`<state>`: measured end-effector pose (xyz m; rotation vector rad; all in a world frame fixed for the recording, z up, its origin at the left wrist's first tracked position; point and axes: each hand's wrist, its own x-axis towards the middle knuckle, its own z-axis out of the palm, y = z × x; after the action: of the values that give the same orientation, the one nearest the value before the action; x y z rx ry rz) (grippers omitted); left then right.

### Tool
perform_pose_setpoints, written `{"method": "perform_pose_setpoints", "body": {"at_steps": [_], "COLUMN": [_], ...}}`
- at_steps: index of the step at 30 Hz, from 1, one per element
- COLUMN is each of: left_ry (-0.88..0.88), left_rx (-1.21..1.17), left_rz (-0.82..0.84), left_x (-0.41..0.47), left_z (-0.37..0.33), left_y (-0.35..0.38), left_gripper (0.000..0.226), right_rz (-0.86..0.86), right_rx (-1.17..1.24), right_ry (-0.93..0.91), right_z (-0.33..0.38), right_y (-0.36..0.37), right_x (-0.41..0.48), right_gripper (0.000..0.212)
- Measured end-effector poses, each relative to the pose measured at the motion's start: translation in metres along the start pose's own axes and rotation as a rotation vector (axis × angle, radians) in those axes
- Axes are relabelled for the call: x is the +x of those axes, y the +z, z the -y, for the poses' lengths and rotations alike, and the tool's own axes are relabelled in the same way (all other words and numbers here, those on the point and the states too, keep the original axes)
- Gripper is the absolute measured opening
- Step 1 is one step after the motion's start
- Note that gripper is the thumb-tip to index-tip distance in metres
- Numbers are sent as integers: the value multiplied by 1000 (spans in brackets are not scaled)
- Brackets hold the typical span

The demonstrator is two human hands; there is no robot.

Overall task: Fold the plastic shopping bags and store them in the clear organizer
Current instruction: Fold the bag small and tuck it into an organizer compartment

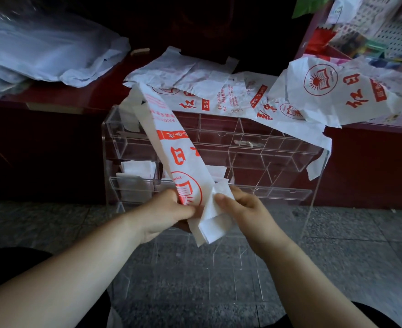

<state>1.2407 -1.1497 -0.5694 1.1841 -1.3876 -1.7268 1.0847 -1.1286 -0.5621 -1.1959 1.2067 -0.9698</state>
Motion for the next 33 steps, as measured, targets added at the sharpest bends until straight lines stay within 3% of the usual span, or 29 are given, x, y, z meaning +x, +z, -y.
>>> {"method": "perform_pose_setpoints", "body": {"at_steps": [4,7,13,15,17,21,26,29,33], "left_ry": [-119,-137,38,73,87,70,106,57,-15], "left_rx": [-121,-156,22,58,23,-68,-160,-181,-72], "left_rz": [181,335,61,-21,-98,-173,-285,-278,-59], "left_x": [-1,-3,-4,-3,-1,-1,2,4,-3], "left_z": [-1,-2,2,1,0,-2,-4,-7,-8], "left_y": [-9,-15,-1,-1,-3,-3,-7,-12,-12], "left_gripper": [18,46,32,27,24,18,17,13,12], "right_rz": [-35,-48,-4,2,-15,6,174,215,4], "right_rx": [2,-60,-48,-8,13,9,-22,9,155], "right_ry": [61,75,59,36,3,-25,-5,-25,29], "right_z": [-1,2,2,3,3,2,4,8,3], "right_y": [5,7,7,6,5,7,6,5,-2], "right_x": [-1,-2,-4,-5,-5,-5,-11,-16,-7], "right_gripper": [28,29,47,39,14,34,32,14,7]}}
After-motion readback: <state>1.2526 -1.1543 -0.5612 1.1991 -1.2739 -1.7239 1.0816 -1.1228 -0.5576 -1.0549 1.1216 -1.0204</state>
